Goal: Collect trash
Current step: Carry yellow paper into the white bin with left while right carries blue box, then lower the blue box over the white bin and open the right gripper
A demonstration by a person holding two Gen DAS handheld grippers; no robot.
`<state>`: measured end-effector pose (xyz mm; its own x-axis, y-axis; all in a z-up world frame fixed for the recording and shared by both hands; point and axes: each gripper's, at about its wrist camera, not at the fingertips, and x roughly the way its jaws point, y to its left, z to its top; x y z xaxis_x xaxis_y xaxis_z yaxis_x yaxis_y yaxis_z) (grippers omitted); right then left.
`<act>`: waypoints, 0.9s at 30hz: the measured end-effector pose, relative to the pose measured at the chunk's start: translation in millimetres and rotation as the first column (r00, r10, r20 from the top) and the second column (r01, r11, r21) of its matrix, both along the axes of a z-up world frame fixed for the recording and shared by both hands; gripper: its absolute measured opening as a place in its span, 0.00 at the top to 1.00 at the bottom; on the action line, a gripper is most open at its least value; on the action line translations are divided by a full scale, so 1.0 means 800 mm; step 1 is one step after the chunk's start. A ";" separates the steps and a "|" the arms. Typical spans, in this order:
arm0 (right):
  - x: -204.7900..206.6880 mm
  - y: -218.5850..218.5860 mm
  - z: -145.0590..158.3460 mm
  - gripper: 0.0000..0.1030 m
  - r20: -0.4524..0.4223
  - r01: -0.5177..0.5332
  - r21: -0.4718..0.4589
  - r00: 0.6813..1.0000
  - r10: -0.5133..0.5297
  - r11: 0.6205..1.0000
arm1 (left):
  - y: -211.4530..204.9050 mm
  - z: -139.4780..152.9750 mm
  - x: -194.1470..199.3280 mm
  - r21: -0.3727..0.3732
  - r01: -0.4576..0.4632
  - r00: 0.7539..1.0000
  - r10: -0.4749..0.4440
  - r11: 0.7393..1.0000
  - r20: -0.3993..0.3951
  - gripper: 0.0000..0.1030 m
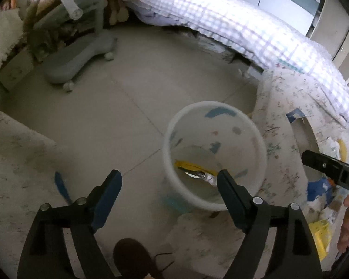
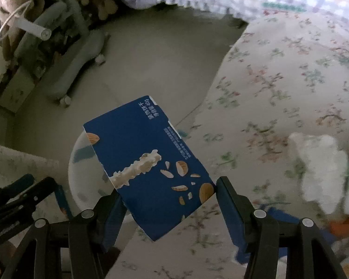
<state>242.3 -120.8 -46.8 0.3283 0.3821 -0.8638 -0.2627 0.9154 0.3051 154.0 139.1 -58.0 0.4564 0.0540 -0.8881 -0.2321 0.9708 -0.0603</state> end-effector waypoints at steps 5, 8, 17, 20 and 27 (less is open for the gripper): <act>-0.002 0.028 -0.013 0.37 -0.017 -0.015 -0.018 1.000 0.014 1.000 | 0.020 -0.004 -0.013 0.028 -0.010 1.000 0.010 1.000 -0.002 0.13; -0.002 0.043 -0.021 0.37 -0.025 -0.019 -0.027 1.000 0.018 0.999 | 0.027 -0.005 -0.018 0.035 -0.013 1.000 0.013 0.999 -0.003 0.13; 0.000 0.075 -0.037 0.36 -0.020 -0.036 -0.031 0.999 0.035 0.999 | 0.035 -0.006 -0.024 0.041 -0.022 1.000 0.022 0.999 -0.003 0.13; 0.004 0.078 -0.037 0.19 -0.013 -0.037 -0.013 0.999 0.036 0.999 | 0.035 -0.005 -0.025 0.037 -0.021 1.000 0.021 0.999 -0.003 0.10; -0.007 0.069 -0.012 0.19 0.035 -0.036 -0.033 0.999 0.037 0.999 | 0.020 -0.002 -0.033 0.016 0.012 1.000 -0.012 1.000 -0.008 0.05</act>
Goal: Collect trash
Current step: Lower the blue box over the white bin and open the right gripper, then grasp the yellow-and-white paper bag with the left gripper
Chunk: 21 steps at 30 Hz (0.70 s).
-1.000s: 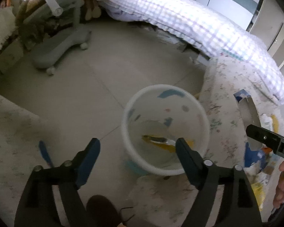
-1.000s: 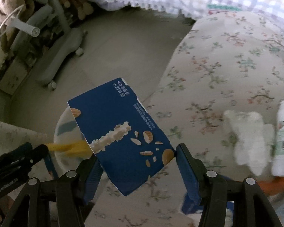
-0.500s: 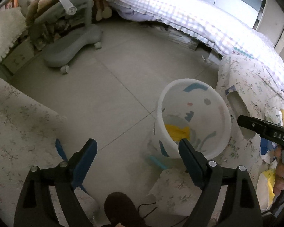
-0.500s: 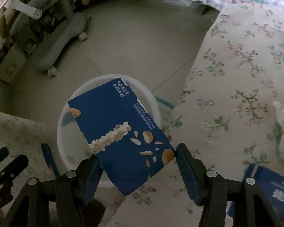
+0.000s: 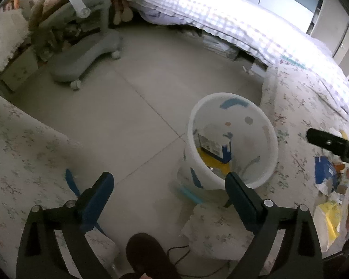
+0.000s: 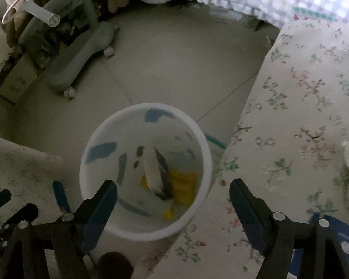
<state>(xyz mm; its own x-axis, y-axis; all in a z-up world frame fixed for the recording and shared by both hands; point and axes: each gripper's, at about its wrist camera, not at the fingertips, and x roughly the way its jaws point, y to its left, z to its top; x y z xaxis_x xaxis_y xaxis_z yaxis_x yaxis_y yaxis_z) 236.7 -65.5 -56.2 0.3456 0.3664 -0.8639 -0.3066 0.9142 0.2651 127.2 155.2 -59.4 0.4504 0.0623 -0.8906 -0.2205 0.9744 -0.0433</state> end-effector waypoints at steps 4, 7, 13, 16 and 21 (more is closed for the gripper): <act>-0.011 -0.018 0.024 0.19 0.030 -0.009 -0.038 0.999 0.011 0.999 | -0.016 0.002 -0.004 -0.005 0.035 0.999 -0.035 0.999 -0.013 0.04; -0.024 -0.042 0.044 0.19 0.050 -0.007 -0.065 0.999 0.011 0.998 | -0.027 0.004 -0.007 -0.015 0.064 0.998 -0.064 0.998 -0.019 0.04; -0.043 -0.115 0.060 0.19 0.039 0.051 -0.088 0.998 -0.048 0.995 | -0.059 0.009 -0.013 -0.047 0.130 0.991 -0.131 0.990 -0.035 0.04; -0.051 -0.161 0.062 0.19 0.021 0.104 -0.105 0.994 -0.103 0.989 | -0.082 0.012 -0.016 -0.068 0.179 0.982 -0.182 0.981 -0.043 0.04; -0.066 -0.232 0.059 0.18 -0.016 0.188 -0.119 0.981 -0.191 0.975 | -0.133 0.011 -0.020 -0.125 0.272 0.957 -0.282 0.954 -0.069 0.04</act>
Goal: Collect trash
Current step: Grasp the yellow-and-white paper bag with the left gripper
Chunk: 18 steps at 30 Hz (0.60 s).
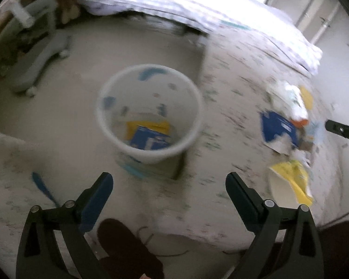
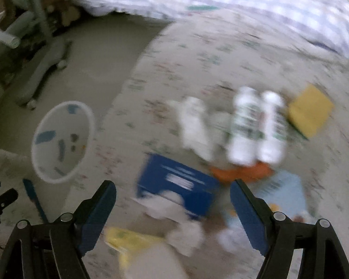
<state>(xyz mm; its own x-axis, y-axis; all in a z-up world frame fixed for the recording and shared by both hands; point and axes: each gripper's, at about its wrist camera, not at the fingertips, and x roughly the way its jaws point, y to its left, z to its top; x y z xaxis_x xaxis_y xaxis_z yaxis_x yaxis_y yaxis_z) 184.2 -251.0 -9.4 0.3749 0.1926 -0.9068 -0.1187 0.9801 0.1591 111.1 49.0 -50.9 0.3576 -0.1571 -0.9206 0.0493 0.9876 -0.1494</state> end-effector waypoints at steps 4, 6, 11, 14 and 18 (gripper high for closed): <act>-0.013 -0.043 -0.002 0.18 -0.017 0.049 -0.029 0.999 -0.049 0.998 | -0.046 -0.004 -0.006 -0.046 0.078 0.996 -0.080 0.996 -0.039 0.04; -0.021 -0.060 -0.005 0.18 -0.028 0.064 -0.036 0.998 -0.065 0.997 | -0.068 -0.006 -0.009 -0.083 0.107 0.992 -0.112 0.991 -0.062 0.04; -0.040 -0.098 -0.010 0.18 -0.043 0.092 -0.053 0.995 -0.094 0.994 | -0.118 -0.003 -0.014 -0.151 0.155 0.982 -0.169 0.976 -0.081 0.04; -0.050 -0.117 -0.012 0.18 -0.045 0.106 -0.068 0.993 -0.109 0.992 | -0.144 0.001 -0.015 -0.194 0.177 0.978 -0.195 0.965 -0.080 0.05; -0.057 -0.136 -0.017 0.18 -0.052 0.125 -0.072 0.990 -0.129 0.990 | -0.174 0.001 -0.011 -0.253 0.189 0.973 -0.215 0.949 -0.082 0.05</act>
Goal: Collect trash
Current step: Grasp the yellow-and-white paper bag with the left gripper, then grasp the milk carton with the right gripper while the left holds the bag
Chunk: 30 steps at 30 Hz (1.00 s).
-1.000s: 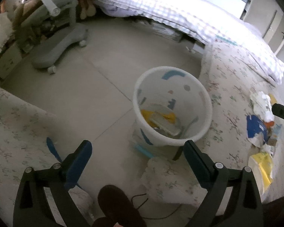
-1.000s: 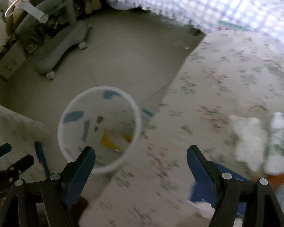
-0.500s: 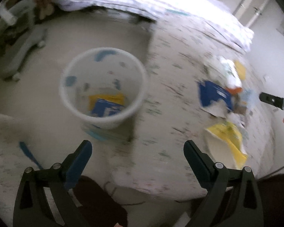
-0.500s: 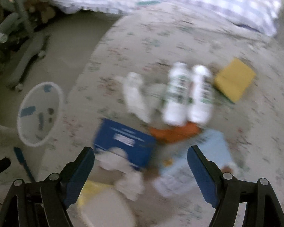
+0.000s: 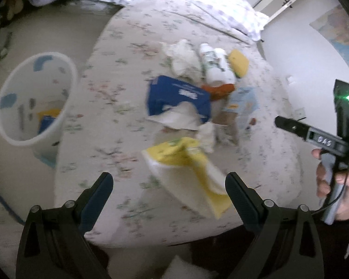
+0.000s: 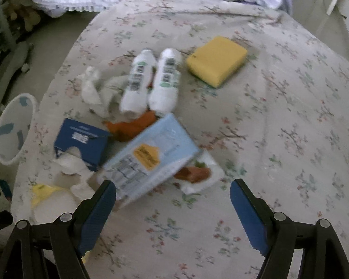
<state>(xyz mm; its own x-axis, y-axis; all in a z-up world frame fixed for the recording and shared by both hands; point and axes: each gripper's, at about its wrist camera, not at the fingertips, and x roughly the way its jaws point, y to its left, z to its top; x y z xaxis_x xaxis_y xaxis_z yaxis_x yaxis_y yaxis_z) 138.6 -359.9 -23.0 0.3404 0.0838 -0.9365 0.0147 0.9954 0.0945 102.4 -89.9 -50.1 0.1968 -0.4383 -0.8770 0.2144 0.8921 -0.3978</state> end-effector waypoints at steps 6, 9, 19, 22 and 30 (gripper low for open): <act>-0.008 -0.029 -0.006 0.18 -0.012 0.042 0.007 0.999 -0.041 0.999 | -0.033 -0.011 0.006 -0.070 0.025 0.999 -0.028 0.997 -0.047 0.26; -0.011 -0.042 -0.009 0.18 -0.014 0.060 0.009 0.998 -0.060 0.998 | -0.048 -0.022 0.007 -0.061 0.042 0.996 -0.046 0.997 -0.071 0.50; -0.016 -0.071 -0.017 0.18 -0.034 0.118 0.050 0.993 -0.117 0.992 | -0.048 0.005 0.006 -0.048 0.064 0.997 -0.062 0.997 0.047 0.91; -0.012 -0.066 -0.017 0.18 -0.035 0.120 0.071 0.992 -0.118 0.990 | -0.032 0.021 0.007 -0.058 0.048 0.995 -0.042 0.997 0.089 0.91; 0.006 -0.028 -0.022 0.18 -0.051 0.093 0.119 0.995 -0.088 0.989 | 0.013 0.035 0.016 -0.074 -0.029 0.992 0.038 0.997 0.116 0.91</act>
<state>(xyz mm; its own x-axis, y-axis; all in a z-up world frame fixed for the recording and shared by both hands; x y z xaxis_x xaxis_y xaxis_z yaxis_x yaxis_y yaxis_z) 143.5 -381.9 -40.2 0.3095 0.1681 -0.9359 0.1114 0.9711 0.2112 115.5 -79.4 -22.1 0.3124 -0.4909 -0.8132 0.2340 0.8695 -0.4350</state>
